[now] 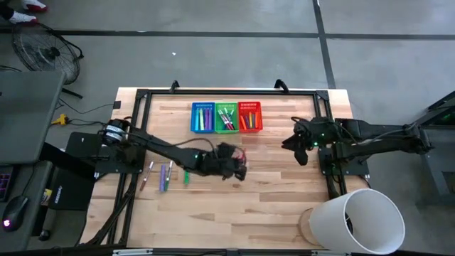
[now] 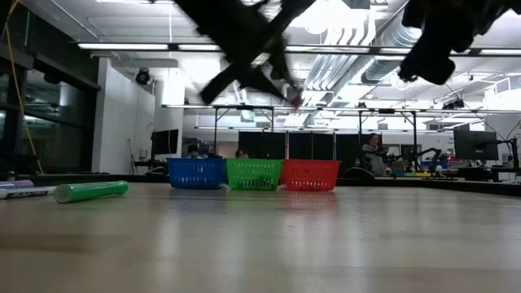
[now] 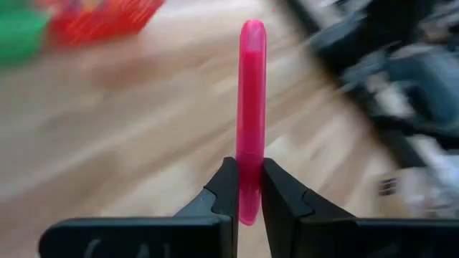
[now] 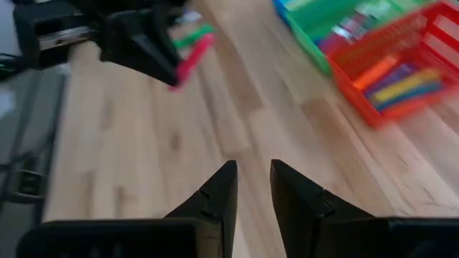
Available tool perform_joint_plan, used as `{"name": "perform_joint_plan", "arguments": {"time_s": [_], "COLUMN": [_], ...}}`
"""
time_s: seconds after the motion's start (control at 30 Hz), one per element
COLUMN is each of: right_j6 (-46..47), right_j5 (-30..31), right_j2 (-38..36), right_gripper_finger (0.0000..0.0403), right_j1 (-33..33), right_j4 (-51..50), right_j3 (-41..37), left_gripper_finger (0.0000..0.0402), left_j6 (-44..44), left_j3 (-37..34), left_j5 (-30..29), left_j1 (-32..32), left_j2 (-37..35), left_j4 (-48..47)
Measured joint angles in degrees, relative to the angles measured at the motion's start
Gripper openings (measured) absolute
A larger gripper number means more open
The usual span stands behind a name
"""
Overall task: Pick & Place Markers
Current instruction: Put the pink highlighter into the red bin
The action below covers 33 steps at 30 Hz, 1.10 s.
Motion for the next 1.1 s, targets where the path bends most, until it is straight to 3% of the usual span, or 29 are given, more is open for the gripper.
{"name": "perform_joint_plan", "arguments": {"time_s": [0.13, 0.4, 0.7, 1.1], "right_j6": [-1.2, -2.8, -3.5, -3.7], "right_j5": [-3.3, -5.7, -4.9, -6.3], "right_j2": [0.0, 0.0, 0.2, 7.6], "right_gripper_finger": [0.0073, 0.0073, 0.0085, 0.0183], "right_j1": [0.0, 0.0, 0.0, 0.0], "right_j4": [5.0, 13.8, 21.8, 30.7], "right_j3": [0.0, 0.0, 0.0, 0.0], "left_gripper_finger": [0.0030, 0.0030, 0.0030, 0.0030], "left_j6": [10.5, 22.2, 24.0, 23.9], "left_j3": [3.5, 11.9, 13.2, 13.2], "left_j5": [4.3, 12.3, 13.3, 13.8], "left_j1": [2.7, 6.7, 7.3, 7.3], "left_j2": [-0.1, 0.3, 0.3, 0.3], "left_j4": [5.5, 5.3, 5.3, 5.3]}}
